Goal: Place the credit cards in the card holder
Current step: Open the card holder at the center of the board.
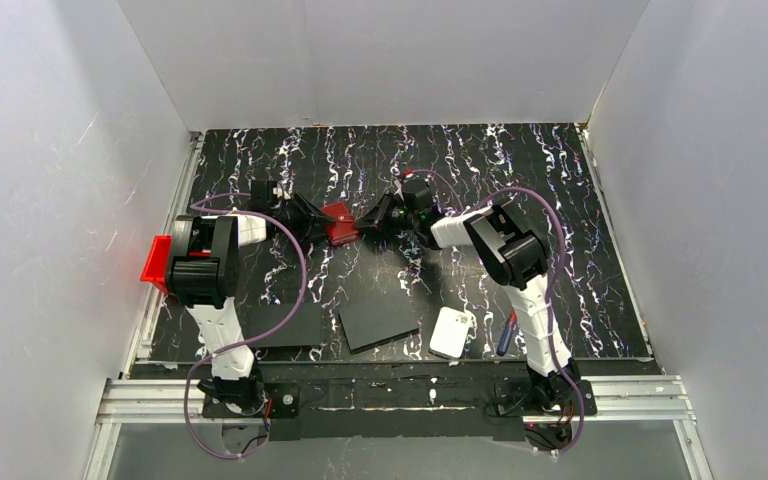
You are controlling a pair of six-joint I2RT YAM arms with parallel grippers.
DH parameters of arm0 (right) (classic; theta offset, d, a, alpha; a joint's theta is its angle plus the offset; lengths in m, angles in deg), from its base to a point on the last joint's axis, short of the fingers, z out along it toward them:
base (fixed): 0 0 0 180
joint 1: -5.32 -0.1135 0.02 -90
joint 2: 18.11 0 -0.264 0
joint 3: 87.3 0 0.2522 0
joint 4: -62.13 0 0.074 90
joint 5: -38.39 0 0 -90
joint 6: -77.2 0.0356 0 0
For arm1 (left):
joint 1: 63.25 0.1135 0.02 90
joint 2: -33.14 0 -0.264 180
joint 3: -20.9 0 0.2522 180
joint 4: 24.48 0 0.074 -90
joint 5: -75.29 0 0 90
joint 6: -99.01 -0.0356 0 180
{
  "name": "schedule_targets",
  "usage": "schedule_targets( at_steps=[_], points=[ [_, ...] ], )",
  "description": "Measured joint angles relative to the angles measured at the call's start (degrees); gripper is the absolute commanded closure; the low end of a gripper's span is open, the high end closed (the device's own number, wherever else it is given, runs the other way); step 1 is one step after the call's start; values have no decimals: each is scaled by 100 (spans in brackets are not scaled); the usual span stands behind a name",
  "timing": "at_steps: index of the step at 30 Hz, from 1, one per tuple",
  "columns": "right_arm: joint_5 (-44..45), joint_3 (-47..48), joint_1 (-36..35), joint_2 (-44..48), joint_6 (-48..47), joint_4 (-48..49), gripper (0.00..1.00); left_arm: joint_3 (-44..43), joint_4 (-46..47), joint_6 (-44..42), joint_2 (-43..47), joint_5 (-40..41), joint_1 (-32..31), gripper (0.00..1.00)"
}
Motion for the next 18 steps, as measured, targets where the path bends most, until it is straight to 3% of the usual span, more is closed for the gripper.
schedule_targets(
  at_steps=[18],
  points=[
    [-11, 0, -7, 3, -204, 32, 81, 337, 699, -22, 63, 146, -109, 63]
  ],
)
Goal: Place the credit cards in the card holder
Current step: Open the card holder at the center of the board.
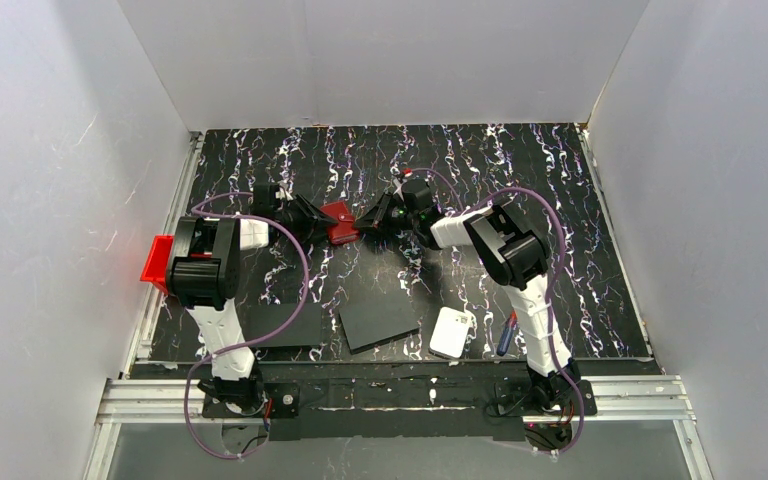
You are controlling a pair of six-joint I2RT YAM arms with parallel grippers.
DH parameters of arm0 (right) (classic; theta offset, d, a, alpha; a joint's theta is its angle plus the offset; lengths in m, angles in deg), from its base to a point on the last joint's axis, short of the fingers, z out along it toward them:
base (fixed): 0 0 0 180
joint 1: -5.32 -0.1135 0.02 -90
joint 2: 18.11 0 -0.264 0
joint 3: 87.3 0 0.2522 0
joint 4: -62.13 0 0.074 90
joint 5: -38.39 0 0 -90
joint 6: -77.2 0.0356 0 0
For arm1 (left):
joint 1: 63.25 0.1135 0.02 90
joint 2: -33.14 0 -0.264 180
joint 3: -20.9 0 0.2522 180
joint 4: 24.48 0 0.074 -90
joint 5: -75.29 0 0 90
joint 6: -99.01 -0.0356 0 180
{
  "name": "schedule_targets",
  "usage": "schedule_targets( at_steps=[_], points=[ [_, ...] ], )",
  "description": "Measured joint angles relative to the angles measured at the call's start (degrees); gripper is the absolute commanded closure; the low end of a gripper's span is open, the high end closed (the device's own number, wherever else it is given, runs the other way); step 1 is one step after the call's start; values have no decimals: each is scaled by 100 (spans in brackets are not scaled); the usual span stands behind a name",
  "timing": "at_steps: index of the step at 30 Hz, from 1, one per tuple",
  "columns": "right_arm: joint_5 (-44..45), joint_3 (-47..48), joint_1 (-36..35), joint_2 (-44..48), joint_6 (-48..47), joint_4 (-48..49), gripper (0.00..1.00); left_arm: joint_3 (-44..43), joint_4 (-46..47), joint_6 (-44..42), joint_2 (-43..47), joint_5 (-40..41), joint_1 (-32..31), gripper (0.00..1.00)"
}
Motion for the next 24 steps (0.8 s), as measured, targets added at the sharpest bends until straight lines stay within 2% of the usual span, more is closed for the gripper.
schedule_targets(
  at_steps=[2, 5, 11, 19, 24],
  points=[
    [-19, -35, 0, 15, -50, 17, 82, 78, 123, 0, 30, -2, -9, 59],
    [-87, -160, 3, 27, -23, 193, 98, 268, 315, 49, 192, -57, -38, 54],
    [-230, -444, 77, 52, 141, 555, 99, 484, 618, 304, 411, -96, -50, 41],
    [-323, -597, 117, 133, 117, 577, 99, 656, 47, 287, 595, 285, -35, 42],
    [-334, -597, 131, 133, 112, 573, 99, 518, -378, 105, 666, 510, -35, 46]
  ],
)
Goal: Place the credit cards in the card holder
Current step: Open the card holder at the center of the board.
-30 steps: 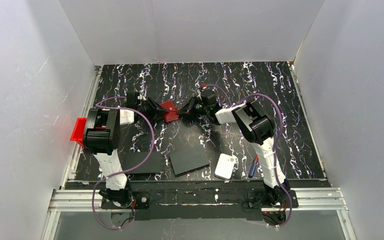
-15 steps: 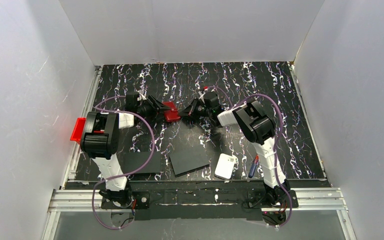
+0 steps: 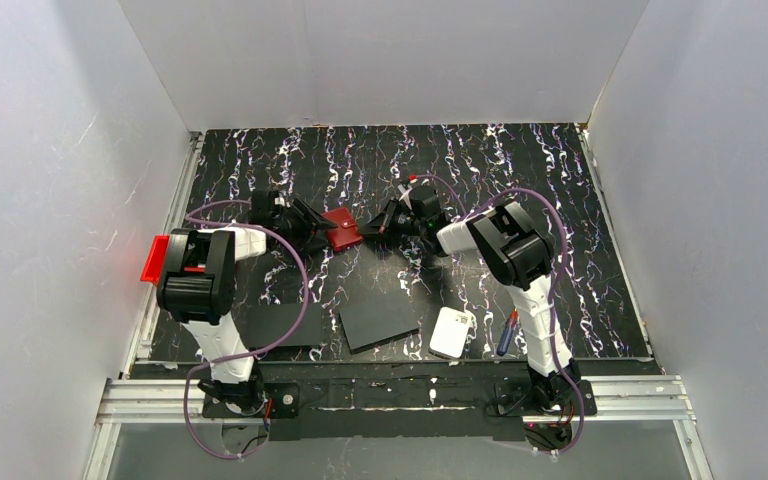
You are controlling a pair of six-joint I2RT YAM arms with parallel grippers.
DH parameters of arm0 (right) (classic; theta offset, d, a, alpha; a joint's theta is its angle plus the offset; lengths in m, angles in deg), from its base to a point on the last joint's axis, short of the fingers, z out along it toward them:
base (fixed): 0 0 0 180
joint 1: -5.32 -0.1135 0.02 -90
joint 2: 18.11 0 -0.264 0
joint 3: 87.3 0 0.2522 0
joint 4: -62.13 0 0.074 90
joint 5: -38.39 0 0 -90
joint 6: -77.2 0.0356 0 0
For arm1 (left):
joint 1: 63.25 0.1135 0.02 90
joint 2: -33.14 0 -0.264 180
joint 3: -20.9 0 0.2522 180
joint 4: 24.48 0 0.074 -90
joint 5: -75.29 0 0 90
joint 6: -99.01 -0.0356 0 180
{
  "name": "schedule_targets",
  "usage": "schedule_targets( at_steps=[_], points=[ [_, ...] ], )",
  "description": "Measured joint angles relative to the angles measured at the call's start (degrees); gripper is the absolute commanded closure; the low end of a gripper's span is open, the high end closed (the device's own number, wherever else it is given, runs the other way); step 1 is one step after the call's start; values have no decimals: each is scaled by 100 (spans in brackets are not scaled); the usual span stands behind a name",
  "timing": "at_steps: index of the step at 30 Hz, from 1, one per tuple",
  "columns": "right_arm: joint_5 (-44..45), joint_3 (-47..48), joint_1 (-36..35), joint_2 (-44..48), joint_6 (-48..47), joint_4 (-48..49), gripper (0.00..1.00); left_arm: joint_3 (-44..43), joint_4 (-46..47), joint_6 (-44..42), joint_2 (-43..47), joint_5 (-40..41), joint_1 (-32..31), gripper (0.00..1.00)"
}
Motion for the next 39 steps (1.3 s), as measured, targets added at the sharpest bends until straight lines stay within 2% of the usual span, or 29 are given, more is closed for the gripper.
schedule_targets(
  at_steps=[5, 10, 19, 24, 27, 31, 34, 39],
  points=[
    [-9, -2, 28, 0, 9, -19, 99, -347, -145, -150, -266, -21, 0, 48],
    [-73, -4, 81, 0, 37, -35, 99, -431, 158, -223, -454, -180, -6, 50],
    [-161, -95, 135, 0, 141, 41, 99, -399, 723, -248, -624, -289, -169, 68],
    [-222, -84, 146, 16, 5, -56, 72, -362, 819, -307, -622, -298, -200, 86],
    [-175, 142, 143, 179, -547, -756, 56, -357, 832, -379, -507, -353, -214, 99],
    [712, 934, -25, 600, -2034, -2822, 40, -381, 236, -785, -29, -175, -284, 100],
    [1688, 1398, -224, 884, -3035, -4125, 38, -557, -621, -1276, 419, 226, -439, 100],
    [2813, 1877, -794, 1159, -3886, -5355, 41, -725, -1557, -1844, 1187, 744, -738, 100]
  ],
)
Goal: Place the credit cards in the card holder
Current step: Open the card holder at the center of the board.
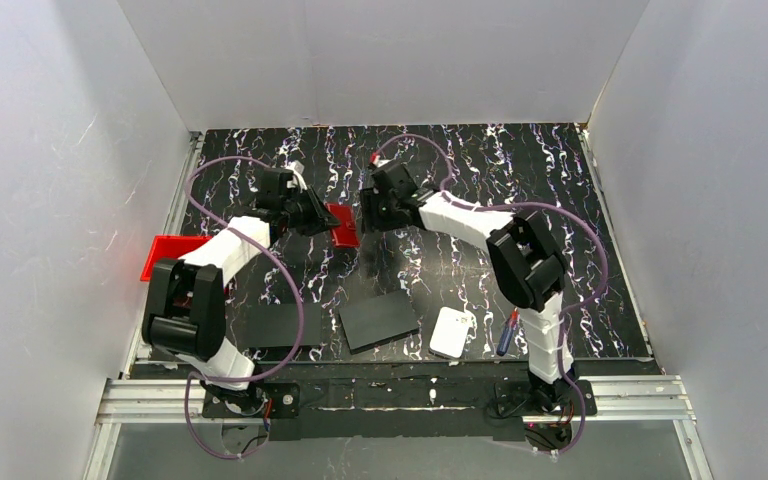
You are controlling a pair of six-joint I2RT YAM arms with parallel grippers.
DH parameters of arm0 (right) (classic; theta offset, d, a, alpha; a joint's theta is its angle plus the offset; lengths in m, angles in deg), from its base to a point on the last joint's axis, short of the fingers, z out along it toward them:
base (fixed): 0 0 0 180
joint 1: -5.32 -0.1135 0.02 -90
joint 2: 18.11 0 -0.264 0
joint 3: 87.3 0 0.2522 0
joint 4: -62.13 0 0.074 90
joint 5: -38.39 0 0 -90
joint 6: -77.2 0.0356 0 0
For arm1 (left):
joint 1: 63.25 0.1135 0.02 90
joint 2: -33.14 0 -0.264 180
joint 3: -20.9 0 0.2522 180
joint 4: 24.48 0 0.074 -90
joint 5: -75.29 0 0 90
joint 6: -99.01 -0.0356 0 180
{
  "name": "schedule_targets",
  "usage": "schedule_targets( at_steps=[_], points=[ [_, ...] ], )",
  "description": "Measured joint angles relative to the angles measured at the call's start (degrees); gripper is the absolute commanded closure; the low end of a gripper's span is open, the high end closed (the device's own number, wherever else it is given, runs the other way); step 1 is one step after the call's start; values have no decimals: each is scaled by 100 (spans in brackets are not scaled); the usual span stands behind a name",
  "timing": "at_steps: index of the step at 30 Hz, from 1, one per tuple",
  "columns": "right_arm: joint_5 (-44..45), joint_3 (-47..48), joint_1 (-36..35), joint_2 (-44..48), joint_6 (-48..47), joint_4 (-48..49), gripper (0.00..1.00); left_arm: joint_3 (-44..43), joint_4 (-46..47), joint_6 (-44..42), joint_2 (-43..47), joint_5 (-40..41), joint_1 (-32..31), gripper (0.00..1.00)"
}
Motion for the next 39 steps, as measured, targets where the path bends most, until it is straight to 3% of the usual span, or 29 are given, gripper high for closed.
schedule_targets(
  at_steps=[6, 9, 11, 31, 35, 39],
  points=[
    [849, 623, -710, 16, 33, -572, 44, -23, -630, -219, 257, 448, -143, 100],
    [1094, 723, -895, 82, 157, -615, 55, -23, -803, -195, 256, 537, -147, 100],
    [1141, 737, -942, 126, 253, -617, 57, -23, -862, -155, 256, 563, -147, 100],
    [972, 939, -972, -149, 603, -615, 57, -23, -865, 188, 259, 559, -162, 100],
    [1102, 940, -989, -165, 610, -624, 63, -28, -892, 173, 259, 585, -164, 100],
    [1238, 940, -1052, -165, 594, -621, 86, -33, -925, 143, 259, 600, -164, 100]
  ],
)
